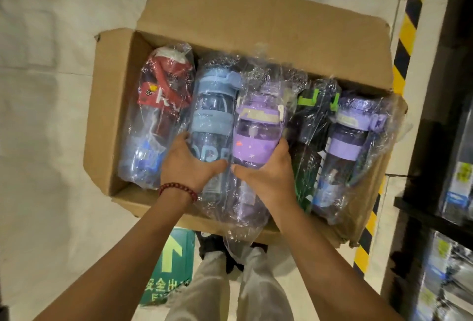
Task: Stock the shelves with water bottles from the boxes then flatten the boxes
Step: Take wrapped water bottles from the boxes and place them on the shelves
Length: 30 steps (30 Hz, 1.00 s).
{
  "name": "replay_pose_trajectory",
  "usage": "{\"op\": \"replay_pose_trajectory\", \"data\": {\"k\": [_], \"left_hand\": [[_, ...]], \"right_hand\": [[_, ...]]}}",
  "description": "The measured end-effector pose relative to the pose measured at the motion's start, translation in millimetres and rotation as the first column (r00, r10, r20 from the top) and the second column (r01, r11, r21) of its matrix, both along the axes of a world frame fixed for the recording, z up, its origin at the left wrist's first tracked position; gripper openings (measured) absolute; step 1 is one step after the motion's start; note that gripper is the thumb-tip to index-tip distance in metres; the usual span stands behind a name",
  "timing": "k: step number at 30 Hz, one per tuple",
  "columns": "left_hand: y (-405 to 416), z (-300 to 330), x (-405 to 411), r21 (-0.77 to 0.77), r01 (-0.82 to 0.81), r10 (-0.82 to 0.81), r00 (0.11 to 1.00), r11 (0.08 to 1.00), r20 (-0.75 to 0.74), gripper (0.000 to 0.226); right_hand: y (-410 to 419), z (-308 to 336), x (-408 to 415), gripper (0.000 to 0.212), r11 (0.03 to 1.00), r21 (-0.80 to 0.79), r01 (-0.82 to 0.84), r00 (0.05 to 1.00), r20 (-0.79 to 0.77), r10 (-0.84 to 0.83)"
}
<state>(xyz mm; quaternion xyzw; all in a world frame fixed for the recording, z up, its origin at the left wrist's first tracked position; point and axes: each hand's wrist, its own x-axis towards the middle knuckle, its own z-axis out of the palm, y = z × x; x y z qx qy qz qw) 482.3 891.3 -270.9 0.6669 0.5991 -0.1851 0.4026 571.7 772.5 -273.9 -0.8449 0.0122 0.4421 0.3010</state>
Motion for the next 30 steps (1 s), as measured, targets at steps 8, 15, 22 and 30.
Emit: {"op": "replay_pose_trajectory", "data": {"k": [8,15,22,30], "left_hand": [[6.6,16.3,-0.9,-0.25,-0.095,0.096,0.995,0.964,-0.005,0.088],[-13.7,53.2,-11.0,-0.303,-0.233,0.247,0.969,0.924,0.007,0.064],[-3.5,136.3,10.4,-0.217,-0.244,0.283,0.944,0.945,0.171,0.073],[21.5,276.1,59.7,-0.015,-0.101,0.097,0.896,0.995,0.433,0.077]], "right_hand": [[-5.8,13.1,2.6,0.099,0.993,0.083,0.086,0.987,-0.146,-0.073],[-20.9,54.7,-4.1,0.091,0.989,0.113,0.1,0.987,-0.139,-0.083],[-23.9,135.7,20.9,0.093,0.965,0.194,0.178,0.983,-0.086,-0.164],[-25.8,260.4,65.6,0.093,0.927,0.314,0.204,0.97,0.064,-0.235]]}}
